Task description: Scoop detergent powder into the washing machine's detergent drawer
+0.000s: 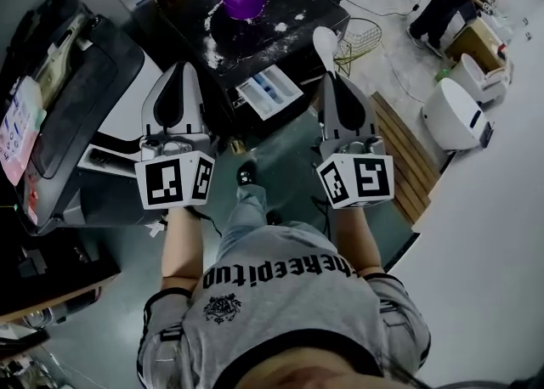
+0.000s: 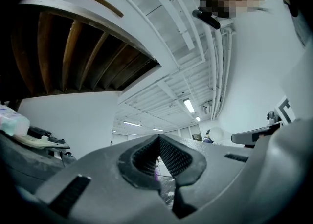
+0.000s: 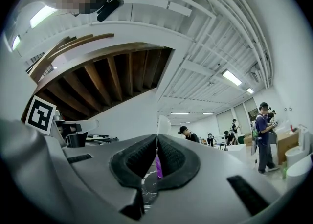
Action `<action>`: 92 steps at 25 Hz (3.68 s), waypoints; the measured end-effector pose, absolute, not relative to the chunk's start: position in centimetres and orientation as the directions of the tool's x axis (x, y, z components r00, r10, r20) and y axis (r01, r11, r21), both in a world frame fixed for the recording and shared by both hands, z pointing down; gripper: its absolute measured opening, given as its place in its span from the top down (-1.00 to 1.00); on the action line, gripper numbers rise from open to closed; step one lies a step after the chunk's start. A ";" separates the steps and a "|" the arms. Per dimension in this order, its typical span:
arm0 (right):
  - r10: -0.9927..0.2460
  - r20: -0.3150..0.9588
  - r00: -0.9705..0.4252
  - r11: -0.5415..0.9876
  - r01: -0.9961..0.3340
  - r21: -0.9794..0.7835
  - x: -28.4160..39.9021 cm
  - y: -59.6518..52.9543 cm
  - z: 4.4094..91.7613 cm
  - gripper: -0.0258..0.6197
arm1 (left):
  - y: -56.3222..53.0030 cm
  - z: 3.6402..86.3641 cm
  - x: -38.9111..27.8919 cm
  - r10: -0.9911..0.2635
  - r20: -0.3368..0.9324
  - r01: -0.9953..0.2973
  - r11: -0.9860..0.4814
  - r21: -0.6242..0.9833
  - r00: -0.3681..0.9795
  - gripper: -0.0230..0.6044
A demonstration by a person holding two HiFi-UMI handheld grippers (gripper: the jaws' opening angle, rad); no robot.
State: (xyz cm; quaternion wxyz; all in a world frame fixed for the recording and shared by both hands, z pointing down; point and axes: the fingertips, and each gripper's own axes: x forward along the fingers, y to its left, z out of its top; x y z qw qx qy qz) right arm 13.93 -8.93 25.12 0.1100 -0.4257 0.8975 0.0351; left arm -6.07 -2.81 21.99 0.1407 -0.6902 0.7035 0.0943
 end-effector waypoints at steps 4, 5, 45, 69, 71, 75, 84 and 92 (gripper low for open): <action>-0.762 -0.226 -0.607 0.627 -0.779 -0.022 12.8 -11.4 25.1 0.90 | -5.6 22.1 -6.9 -0.944 -0.329 -0.998 0.009 -0.063 0.013 0.92; -0.763 -0.225 -0.606 0.626 -0.780 -0.021 12.4 -12.0 25.1 0.90 | -6.4 22.1 -7.3 -0.944 -0.328 -0.998 0.006 -0.062 0.015 0.92; -0.832 -0.211 -0.513 0.529 -0.848 -0.026 -1.5 -28.7 25.6 0.90 | -26.4 22.7 -21.4 -0.930 -0.335 -0.989 -0.144 -0.045 0.151 0.92; -0.673 0.171 -0.720 0.693 -0.694 -0.194 -6.4 -39.1 30.2 0.90 | -29.9 26.3 -22.3 -0.958 -0.258 -0.992 -0.125 -0.029 0.128 0.92; -0.653 0.212 -0.727 0.696 -0.686 -0.212 -6.9 -40.5 31.0 0.90 | -30.5 26.7 -22.6 -0.961 -0.249 -0.993 -0.120 -0.022 0.121 0.92; -0.590 0.300 -0.749 0.712 -0.659 -0.245 -8.4 -43.2 32.6 0.90 | -31.4 27.8 -23.2 -0.969 -0.222 -0.994 -0.105 -0.018 0.106 0.92; -0.385 0.450 -0.806 0.763 -0.552 -0.336 -13.0 -48.8 34.6 0.90 | -33.3 29.6 -24.7 -0.982 -0.178 -0.998 -0.061 0.001 0.060 0.92; -0.275 0.616 -0.738 0.782 -0.545 -0.304 -15.0 -53.2 38.2 0.90 | -34.9 30.6 -25.6 -0.987 -0.158 -1.000 -0.025 0.016 0.023 0.92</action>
